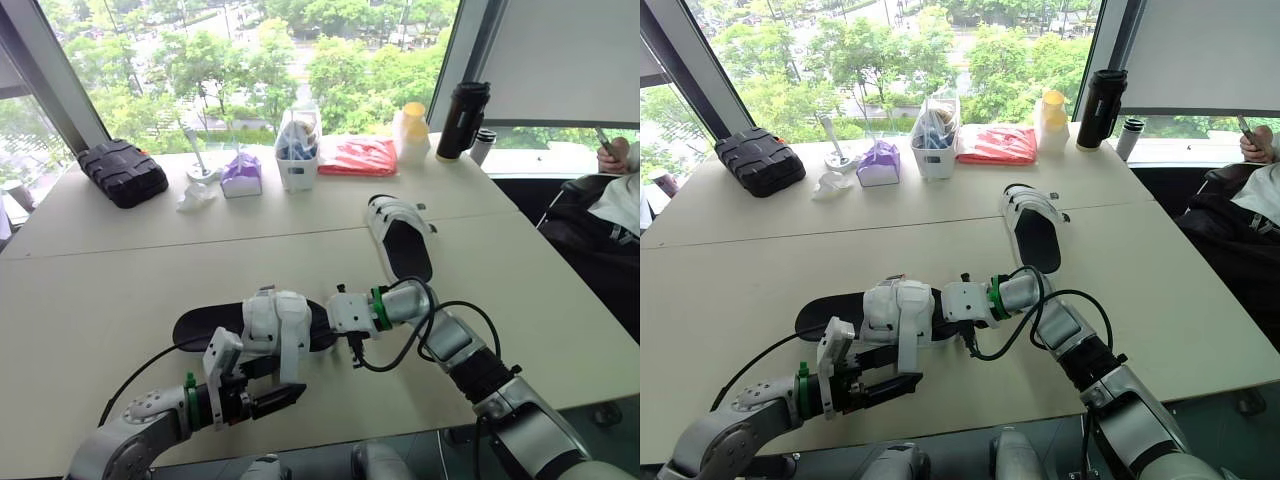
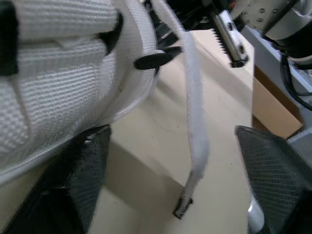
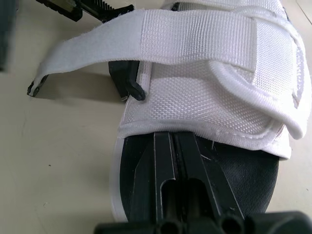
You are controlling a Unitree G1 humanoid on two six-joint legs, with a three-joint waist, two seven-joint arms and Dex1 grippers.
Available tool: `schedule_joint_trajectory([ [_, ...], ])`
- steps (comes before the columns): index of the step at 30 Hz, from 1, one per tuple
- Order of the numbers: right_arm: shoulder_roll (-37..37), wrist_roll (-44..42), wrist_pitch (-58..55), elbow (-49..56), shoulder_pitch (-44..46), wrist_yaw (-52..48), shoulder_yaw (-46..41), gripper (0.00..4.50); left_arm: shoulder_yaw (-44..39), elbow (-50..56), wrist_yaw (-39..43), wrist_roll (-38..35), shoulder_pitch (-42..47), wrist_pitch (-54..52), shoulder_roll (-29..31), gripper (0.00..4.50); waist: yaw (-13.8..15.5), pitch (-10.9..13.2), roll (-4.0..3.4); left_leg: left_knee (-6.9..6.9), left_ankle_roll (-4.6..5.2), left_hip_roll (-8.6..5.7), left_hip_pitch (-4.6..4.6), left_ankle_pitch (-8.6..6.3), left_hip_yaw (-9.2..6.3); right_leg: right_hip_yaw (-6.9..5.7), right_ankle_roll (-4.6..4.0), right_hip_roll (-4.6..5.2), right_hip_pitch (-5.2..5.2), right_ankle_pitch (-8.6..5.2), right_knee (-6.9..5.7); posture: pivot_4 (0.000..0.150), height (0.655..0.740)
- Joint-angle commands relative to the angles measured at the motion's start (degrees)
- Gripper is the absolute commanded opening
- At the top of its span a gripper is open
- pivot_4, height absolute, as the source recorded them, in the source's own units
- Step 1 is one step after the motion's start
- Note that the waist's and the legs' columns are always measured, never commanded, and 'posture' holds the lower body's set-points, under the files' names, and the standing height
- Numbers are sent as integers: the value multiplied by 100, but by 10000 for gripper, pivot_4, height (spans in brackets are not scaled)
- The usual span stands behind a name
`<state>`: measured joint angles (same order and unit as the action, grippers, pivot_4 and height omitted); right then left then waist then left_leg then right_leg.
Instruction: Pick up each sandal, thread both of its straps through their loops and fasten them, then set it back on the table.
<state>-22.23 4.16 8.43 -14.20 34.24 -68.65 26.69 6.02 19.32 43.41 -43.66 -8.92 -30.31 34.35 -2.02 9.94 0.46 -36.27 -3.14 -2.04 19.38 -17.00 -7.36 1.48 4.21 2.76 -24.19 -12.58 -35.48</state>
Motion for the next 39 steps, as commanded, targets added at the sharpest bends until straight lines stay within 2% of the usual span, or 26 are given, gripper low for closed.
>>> schedule_joint_trajectory([
  [1,56,78,-30,50,-133,-157,295,0,64,90,58,91,68,-94,-129,21860,-28,1,1,1,0,0,1,0,0,0,0,0,-1,0,0,1500,7400],
  [5,44,81,-36,66,-146,-155,293,0,3,139,75,57,119,-195,-260,1024,-49,1,1,11,0,3,2,0,0,0,18,-2,-11,13,0,1500,7400],
  [6,46,82,-36,58,-144,-153,293,0,-32,165,83,3,133,-244,-285,218,-46,1,1,12,0,3,2,0,-1,0,18,-2,-12,13,0,1500,7400],
  [16,84,106,7,-25,-108,-132,304,0,-634,456,363,-797,135,-819,-188,218,-51,2,2,10,0,3,3,0,-1,0,3,-3,-12,3,0,1500,7400],
  [19,82,112,31,-45,-99,-139,305,0,-894,489,290,-1062,440,-941,-207,218,-44,2,3,8,0,3,4,0,-2,-1,2,-3,-12,3,0,1500,7400],
  [24,107,135,69,-102,-68,-128,317,0,-1203,-30,-4,-1564,1459,-1411,-355,218,-55,1,4,7,-1,3,3,0,-3,-2,20,-4,-12,14,-1,1500,7400],
  [31,164,162,87,-128,-52,-87,335,0,-950,-730,-45,-1354,2017,-1722,-726,218,-49,1,6,9,-1,4,2,1,-2,-1,19,-6,-13,14,0,1500,7400],
  [39,110,207,147,-141,-88,-53,333,0,-984,-937,148,-1449,2069,-2191,-667,218,-53,-1,6,9,-7,3,0,3,-4,-1,19,-6,-10,15,-1,1500,7400],
])
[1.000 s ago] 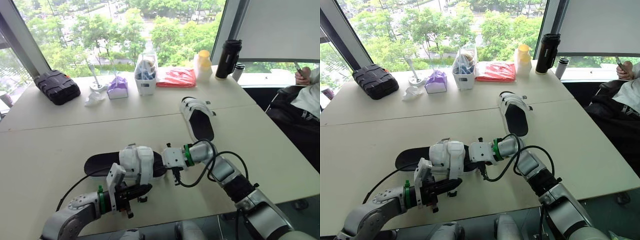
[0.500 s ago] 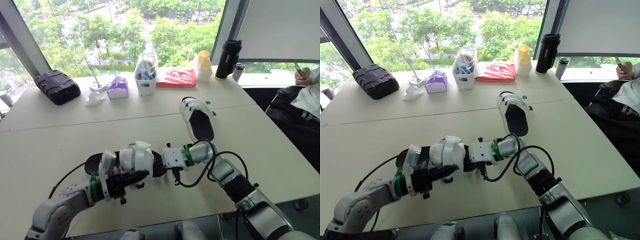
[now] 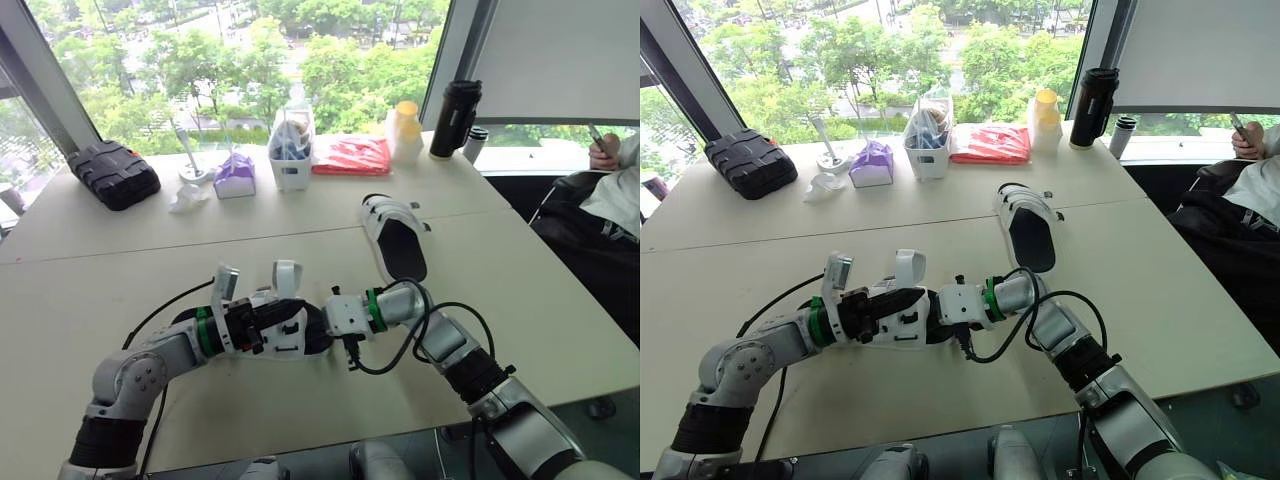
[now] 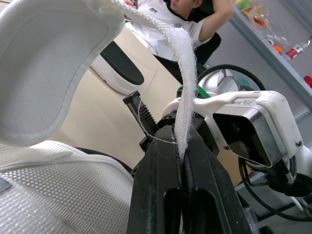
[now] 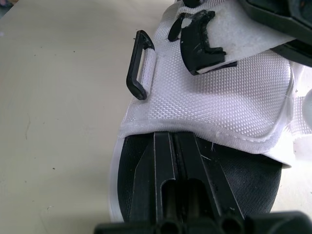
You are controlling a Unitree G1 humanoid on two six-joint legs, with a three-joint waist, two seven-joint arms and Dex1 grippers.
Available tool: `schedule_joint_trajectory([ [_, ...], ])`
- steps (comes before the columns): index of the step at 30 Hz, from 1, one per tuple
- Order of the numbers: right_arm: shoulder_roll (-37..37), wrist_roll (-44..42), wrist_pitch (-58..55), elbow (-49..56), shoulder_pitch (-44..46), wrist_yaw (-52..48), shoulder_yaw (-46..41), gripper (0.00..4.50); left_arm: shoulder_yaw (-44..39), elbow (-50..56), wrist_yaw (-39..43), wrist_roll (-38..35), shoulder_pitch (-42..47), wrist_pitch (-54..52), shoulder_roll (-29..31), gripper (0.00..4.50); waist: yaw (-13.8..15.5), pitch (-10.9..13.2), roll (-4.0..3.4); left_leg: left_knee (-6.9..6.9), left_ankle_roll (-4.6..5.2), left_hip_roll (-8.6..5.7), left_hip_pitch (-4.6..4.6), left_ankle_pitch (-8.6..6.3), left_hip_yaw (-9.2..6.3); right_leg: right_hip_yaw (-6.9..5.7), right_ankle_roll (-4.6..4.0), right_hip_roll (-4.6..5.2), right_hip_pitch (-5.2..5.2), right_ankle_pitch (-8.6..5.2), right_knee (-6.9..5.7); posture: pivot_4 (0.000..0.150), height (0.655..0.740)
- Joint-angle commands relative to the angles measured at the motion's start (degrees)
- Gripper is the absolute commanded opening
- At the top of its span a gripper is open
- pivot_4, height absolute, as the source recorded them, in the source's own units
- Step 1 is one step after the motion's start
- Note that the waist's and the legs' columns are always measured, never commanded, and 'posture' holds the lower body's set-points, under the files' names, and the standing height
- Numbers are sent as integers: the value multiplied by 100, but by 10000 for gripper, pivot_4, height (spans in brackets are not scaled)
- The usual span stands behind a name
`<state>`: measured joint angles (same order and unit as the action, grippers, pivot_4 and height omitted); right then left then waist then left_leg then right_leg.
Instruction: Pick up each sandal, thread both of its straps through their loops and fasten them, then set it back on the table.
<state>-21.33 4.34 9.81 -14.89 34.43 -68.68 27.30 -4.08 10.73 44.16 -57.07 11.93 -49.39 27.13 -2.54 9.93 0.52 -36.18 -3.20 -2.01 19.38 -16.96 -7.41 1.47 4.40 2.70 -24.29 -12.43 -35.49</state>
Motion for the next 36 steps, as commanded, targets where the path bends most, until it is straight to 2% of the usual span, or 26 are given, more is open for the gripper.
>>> schedule_joint_trajectory([
  [1,12,201,24,-68,-120,-47,279,0,8,-81,92,-142,-13,-386,96,218,-1,0,0,0,0,0,0,0,0,0,0,0,0,0,0,1500,7400],
  [6,38,238,87,-145,-80,-36,284,0,28,-93,236,-93,20,-640,311,218,-11,0,0,1,0,0,0,0,0,0,0,0,0,0,0,1500,7400],
  [12,73,263,138,-199,-37,-25,283,0,316,-27,528,392,-49,-444,594,218,-16,0,0,3,0,0,-2,0,0,0,-1,-1,0,0,1,1500,7400],
  [28,61,268,108,-157,-67,-2,276,0,449,-101,710,1069,-162,404,110,218,11,-2,0,-1,-1,0,-1,0,0,0,-1,2,4,-1,1,1500,7400],
  [36,61,277,112,-179,-52,16,269,0,724,-100,1179,1527,-385,843,241,218,5,-3,0,0,-1,0,-2,0,-1,1,-1,2,4,-1,1,1500,7400],
])
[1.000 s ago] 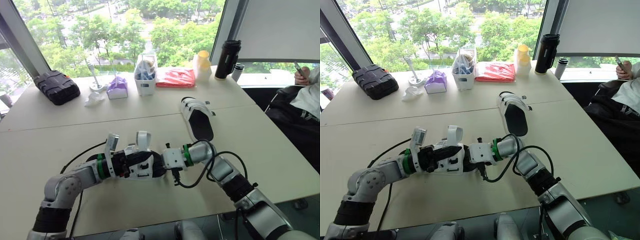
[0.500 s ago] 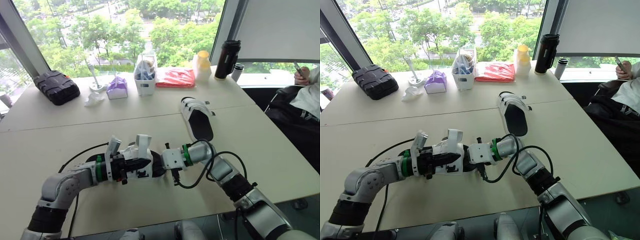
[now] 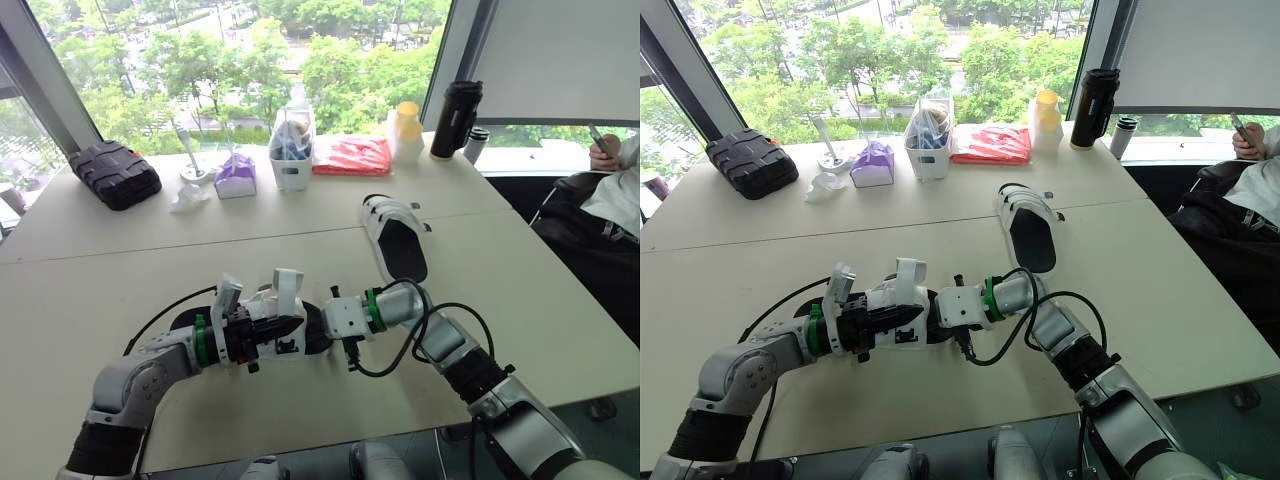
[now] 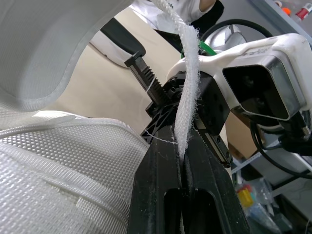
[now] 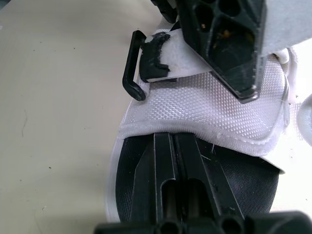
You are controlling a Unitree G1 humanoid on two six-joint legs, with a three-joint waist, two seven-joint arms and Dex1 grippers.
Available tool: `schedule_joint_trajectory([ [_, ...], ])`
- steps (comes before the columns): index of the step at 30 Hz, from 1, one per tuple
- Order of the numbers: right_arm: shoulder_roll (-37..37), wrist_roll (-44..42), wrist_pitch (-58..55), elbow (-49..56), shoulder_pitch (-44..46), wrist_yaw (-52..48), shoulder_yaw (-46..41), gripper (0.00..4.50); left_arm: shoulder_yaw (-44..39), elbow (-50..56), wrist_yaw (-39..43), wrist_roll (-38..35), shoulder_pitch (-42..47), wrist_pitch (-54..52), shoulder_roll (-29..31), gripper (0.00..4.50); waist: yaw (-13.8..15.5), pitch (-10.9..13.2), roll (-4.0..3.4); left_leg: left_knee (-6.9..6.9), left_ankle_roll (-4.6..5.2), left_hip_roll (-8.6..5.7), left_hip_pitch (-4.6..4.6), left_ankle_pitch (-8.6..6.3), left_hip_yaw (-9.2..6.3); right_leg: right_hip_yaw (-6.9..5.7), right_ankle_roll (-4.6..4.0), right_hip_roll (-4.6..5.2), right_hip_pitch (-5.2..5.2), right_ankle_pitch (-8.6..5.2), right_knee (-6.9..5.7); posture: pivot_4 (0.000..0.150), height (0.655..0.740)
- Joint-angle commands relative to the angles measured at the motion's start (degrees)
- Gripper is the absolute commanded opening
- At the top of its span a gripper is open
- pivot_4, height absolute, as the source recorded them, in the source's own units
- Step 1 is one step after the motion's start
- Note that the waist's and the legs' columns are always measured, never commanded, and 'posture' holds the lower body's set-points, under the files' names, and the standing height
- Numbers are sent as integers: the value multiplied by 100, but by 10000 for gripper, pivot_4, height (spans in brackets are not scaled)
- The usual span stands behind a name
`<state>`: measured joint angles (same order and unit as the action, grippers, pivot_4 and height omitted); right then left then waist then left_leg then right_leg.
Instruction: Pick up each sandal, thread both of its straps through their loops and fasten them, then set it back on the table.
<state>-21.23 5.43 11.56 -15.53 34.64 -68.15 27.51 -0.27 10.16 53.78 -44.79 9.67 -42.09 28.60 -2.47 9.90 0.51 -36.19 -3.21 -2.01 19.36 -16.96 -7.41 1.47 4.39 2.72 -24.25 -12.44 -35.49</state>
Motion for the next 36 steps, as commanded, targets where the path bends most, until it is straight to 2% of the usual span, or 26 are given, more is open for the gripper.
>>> schedule_joint_trajectory([
  [1,52,169,-60,-124,-67,-36,246,0,402,-42,307,411,-193,231,142,218,-3,-1,0,0,0,0,0,0,0,0,0,0,0,0,0,1500,7400],
  [8,63,172,-41,-152,-46,-37,260,0,490,-116,491,685,-283,587,181,218,-9,-2,-1,2,0,0,-1,0,0,0,-9,-1,0,-6,0,1500,7400],
  [11,71,175,-33,-165,-37,-34,263,0,470,-153,515,748,-292,663,153,8467,-12,-2,-1,3,0,0,-2,0,1,0,-9,-1,0,-6,0,1500,7400],
  [16,78,177,-18,-192,-27,-28,269,0,352,-124,579,677,-290,644,171,31825,-13,-2,-1,4,1,0,0,0,0,0,0,-1,-1,-1,4,1500,7400],
  [20,86,173,-13,-210,-17,-24,270,0,105,-156,481,592,-206,666,120,44642,-4,-2,-1,4,1,0,0,-1,0,0,0,0,-1,-1,4,1500,7400],
  [24,89,175,5,-236,0,-15,276,0,-292,-117,340,52,2,303,54,44642,-5,-1,1,0,1,0,0,0,-2,-1,-12,-2,0,-12,1,1500,7400],
  [28,102,182,33,-280,20,1,276,0,-562,55,229,-392,130,-59,113,44642,-14,0,1,1,1,1,0,0,-3,-1,14,-2,0,-9,0,1500,7400],
  [36,140,212,109,-381,62,29,280,0,-732,131,43,-489,210,-212,241,44642,-14,0,1,3,0,1,0,0,-5,-2,13,-3,-3,-8,0,1500,7400],
])
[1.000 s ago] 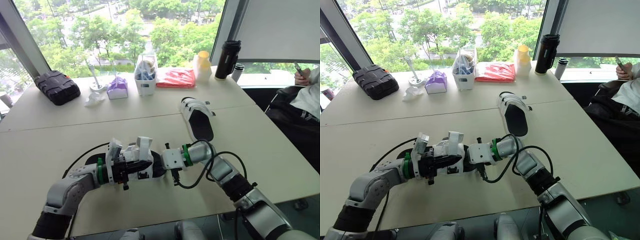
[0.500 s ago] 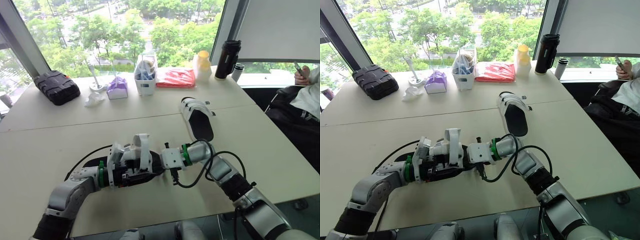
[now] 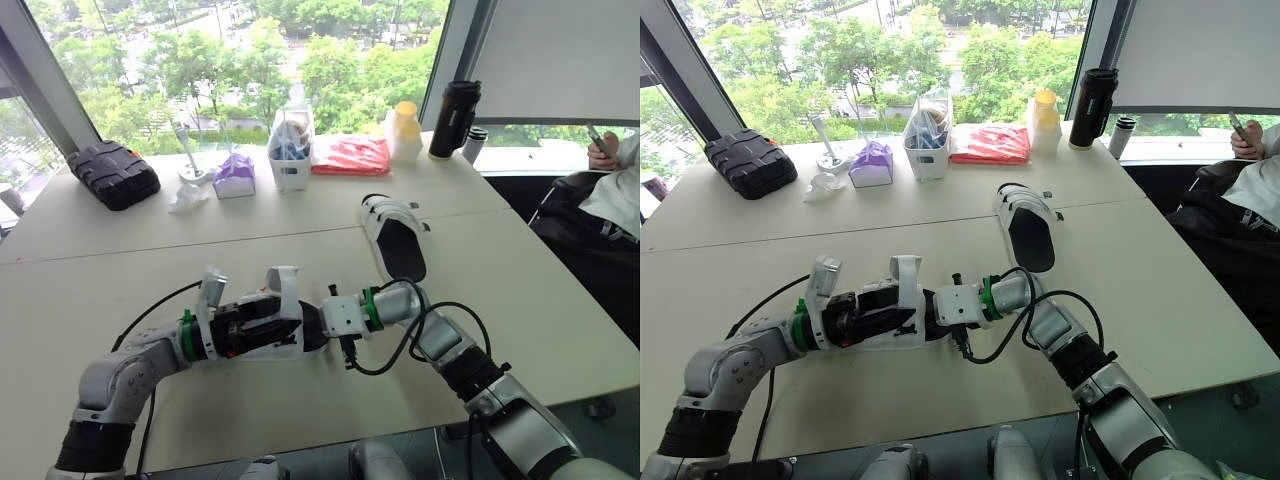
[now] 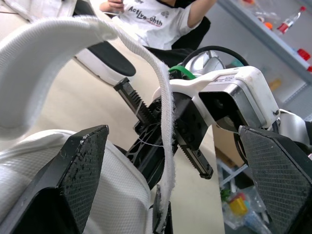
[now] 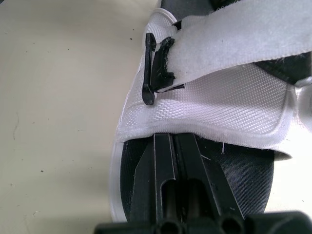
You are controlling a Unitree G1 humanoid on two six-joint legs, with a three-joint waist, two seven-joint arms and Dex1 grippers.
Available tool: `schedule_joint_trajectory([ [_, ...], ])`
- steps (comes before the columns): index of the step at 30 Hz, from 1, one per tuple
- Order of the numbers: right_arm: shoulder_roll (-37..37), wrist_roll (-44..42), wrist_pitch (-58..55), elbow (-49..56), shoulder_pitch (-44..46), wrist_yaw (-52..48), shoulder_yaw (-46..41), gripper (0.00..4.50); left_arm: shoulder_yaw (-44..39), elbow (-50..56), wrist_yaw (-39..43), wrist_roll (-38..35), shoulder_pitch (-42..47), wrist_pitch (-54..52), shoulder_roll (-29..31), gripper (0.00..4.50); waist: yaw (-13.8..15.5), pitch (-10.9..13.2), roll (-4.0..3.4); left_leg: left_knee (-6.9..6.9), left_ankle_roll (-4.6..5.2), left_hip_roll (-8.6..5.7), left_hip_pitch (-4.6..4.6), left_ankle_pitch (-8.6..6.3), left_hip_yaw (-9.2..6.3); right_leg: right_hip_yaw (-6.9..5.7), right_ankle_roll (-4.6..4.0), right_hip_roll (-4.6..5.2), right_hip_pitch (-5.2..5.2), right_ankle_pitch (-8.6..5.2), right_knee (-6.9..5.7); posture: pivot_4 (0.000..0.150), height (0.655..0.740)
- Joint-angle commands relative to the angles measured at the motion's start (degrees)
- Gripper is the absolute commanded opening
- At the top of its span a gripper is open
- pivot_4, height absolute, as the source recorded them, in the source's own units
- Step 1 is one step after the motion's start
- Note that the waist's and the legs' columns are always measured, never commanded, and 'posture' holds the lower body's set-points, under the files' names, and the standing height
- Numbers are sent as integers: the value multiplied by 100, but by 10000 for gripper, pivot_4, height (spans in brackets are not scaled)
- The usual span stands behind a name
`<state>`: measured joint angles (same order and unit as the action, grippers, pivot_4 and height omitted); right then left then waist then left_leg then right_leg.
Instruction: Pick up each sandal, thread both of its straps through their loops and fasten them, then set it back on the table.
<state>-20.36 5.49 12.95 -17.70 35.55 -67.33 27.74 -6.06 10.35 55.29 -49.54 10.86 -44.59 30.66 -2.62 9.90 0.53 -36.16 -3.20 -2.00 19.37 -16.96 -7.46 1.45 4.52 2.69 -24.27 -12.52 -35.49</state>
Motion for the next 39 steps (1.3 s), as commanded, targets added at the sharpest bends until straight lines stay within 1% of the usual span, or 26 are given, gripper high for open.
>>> schedule_joint_trajectory([
  [1,62,211,-17,-183,-20,-48,260,0,-140,90,-131,3,121,46,25,44642,-1,0,0,0,0,0,0,0,0,0,-1,0,0,0,0,1500,7400],
  [9,71,218,3,-226,14,-29,248,0,11,50,-300,168,387,124,-93,44642,0,0,0,-1,-1,1,0,1,0,0,-17,-2,0,11,-1,1500,7400],
  [16,73,228,16,-268,21,3,236,0,215,56,-137,439,493,244,-18,44642,-2,0,0,-1,-1,1,0,1,1,0,-17,-2,0,11,0,1500,7400],
  [20,99,234,25,-310,47,26,231,0,452,163,22,749,413,428,126,44642,-3,0,0,0,-1,1,-1,1,1,0,-17,-2,0,10,0,1500,7400],
  [21,103,234,27,-316,50,29,229,0,474,182,35,775,399,453,139,42336,-4,0,0,0,-1,1,-1,1,1,0,-17,-3,0,10,-1,1500,7400],
  [23,108,236,31,-322,49,33,227,0,479,211,31,781,386,472,133,36031,-6,0,0,0,-2,1,-1,1,1,0,-18,-3,0,10,0,1500,7400],
  [30,113,247,42,-331,40,52,230,0,521,338,-51,904,362,592,85,2133,-9,1,1,0,-1,3,0,1,1,0,-17,-4,-1,10,0,1500,7400],
  [31,119,249,43,-346,48,57,229,0,515,335,-54,910,366,593,82,430,-9,1,1,0,-1,3,0,1,1,0,-17,-4,-1,10,0,1500,7400],
  [39,131,264,90,-422,88,76,228,0,378,387,-49,920,397,492,377,430,-15,1,1,1,-1,3,0,1,1,0,-16,-5,-2,9,-1,1500,7400],
])
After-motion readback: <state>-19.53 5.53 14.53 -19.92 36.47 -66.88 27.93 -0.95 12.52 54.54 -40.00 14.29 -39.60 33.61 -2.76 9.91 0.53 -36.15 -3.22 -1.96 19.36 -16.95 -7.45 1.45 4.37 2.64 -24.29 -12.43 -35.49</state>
